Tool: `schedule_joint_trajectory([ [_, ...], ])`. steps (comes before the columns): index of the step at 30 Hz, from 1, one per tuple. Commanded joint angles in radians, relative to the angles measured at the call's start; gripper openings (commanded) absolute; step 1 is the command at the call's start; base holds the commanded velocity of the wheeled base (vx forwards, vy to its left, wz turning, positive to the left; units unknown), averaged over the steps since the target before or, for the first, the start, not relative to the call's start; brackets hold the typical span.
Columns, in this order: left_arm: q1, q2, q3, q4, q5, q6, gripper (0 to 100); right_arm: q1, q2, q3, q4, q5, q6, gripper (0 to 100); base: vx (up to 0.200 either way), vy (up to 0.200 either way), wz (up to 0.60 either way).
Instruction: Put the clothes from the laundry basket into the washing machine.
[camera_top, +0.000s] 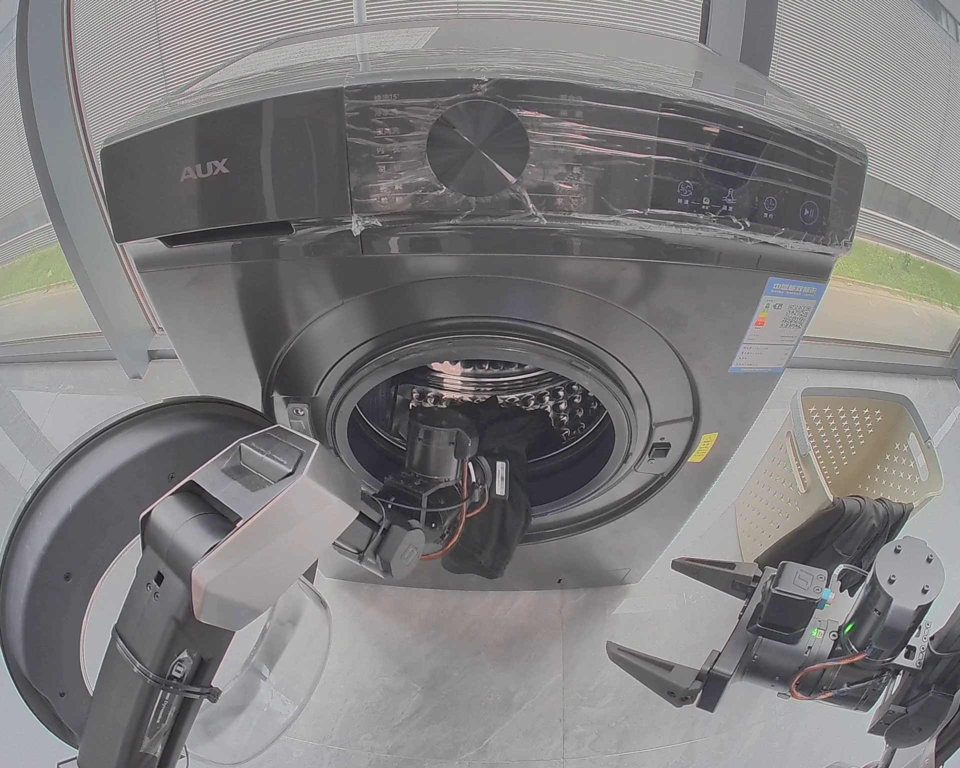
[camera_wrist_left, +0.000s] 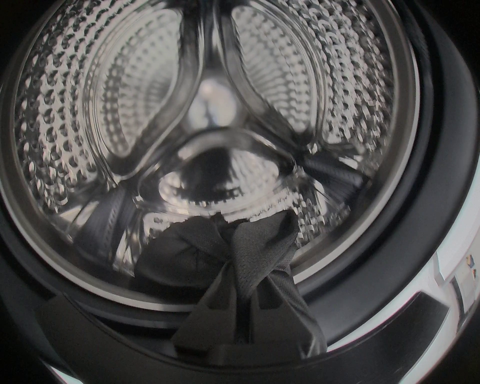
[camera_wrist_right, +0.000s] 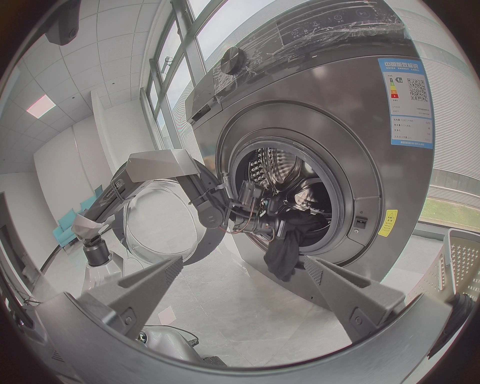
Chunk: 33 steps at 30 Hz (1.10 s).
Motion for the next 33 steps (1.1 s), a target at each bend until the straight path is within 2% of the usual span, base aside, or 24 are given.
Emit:
schedule_joint_trajectory([
  [1, 0.028, 0.003, -0.133, -0.036, 0.043, -0.011, 0, 0.012, -0.001, 0.018, 0.001, 0.000, 0.000, 100, 0.000, 0.000, 0.00],
  [7, 0.051, 0.020, -0.198, -0.056, 0.062, -0.031, 0, 0.018, -0.001, 0.018, 0.001, -0.001, -0.026, 100, 0.000, 0.000, 0.00],
  [13, 0.054, 0.046, -0.211, -0.081, 0.062, -0.029, 0, 0.012, 0.001, 0.018, 0.001, -0.001, -0.026, 100, 0.000, 0.000, 0.00],
  [14, 0.052, 0.046, -0.210, -0.082, 0.062, -0.029, 100, 0.012, 0.001, 0.018, 0.001, -0.001, -0.026, 100, 0.000, 0.000, 0.00],
  [20, 0.040, 0.038, -0.188, -0.078, 0.063, -0.031, 100, 0.011, 0.001, 0.018, 0.001, -0.001, -0.026, 100, 0.000, 0.000, 0.00],
  [23, 0.010, -0.008, -0.093, -0.067, 0.060, -0.025, 100, 0.009, 0.001, 0.018, -0.001, -0.001, -0.026, 100, 0.000, 0.000, 0.00],
  [29, -0.029, -0.065, 0.069, -0.010, 0.006, -0.017, 100, 0.014, 0.001, 0.018, 0.001, -0.001, -0.026, 100, 0.000, 0.000, 0.00],
  [33, -0.029, -0.052, 0.108, 0.005, 0.000, -0.003, 100, 0.012, -0.001, 0.018, 0.001, -0.001, -0.028, 100, 0.000, 0.000, 0.00],
])
